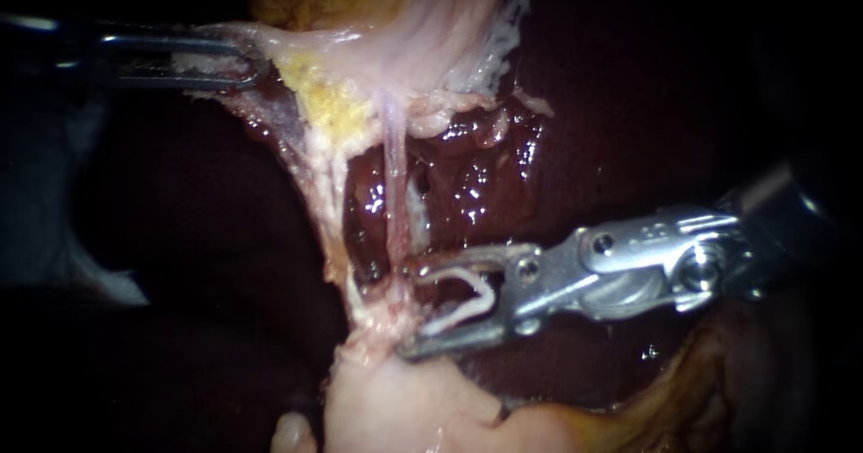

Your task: Clipping first clip left tube

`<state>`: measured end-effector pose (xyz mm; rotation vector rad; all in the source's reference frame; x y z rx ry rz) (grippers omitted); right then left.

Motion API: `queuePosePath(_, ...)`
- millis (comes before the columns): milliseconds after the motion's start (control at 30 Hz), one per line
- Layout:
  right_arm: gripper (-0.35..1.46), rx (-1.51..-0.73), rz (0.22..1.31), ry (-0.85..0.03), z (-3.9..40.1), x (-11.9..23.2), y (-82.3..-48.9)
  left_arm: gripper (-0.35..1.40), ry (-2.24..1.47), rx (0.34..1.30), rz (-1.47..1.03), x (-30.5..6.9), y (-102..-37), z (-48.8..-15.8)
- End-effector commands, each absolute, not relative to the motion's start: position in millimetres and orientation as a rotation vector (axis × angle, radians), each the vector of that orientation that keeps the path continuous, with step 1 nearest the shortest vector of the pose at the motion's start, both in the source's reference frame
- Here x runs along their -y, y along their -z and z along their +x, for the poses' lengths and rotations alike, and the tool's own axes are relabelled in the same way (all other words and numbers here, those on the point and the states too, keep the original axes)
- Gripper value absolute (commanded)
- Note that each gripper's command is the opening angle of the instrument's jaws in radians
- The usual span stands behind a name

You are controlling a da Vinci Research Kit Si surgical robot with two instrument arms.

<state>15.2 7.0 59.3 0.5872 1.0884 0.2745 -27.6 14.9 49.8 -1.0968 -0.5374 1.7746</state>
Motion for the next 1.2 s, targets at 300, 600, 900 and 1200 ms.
queuePosePath(300,0.45,-1.077,0.576,-0.289,16.7,-7.3,-63.3,-0.35,-1.776,0.541,-1.096,-14.8,-49.6,-27.9)
queuePosePath(600,0.45,-1.101,0.582,-0.278,18.9,-6.6,-65.1,-0.35,-1.776,0.544,-1.098,-14.6,-49.7,-28.3)
queuePosePath(900,0.45,-1.140,0.651,-0.238,22.8,-5.2,-65.1,-0.35,-1.776,0.543,-1.098,-14.6,-49.8,-28.4)
queuePosePath(1200,0.43,-1.143,0.692,-0.306,25.9,-4.0,-65.9,-0.35,-1.776,0.543,-1.098,-14.6,-49.7,-28.5)
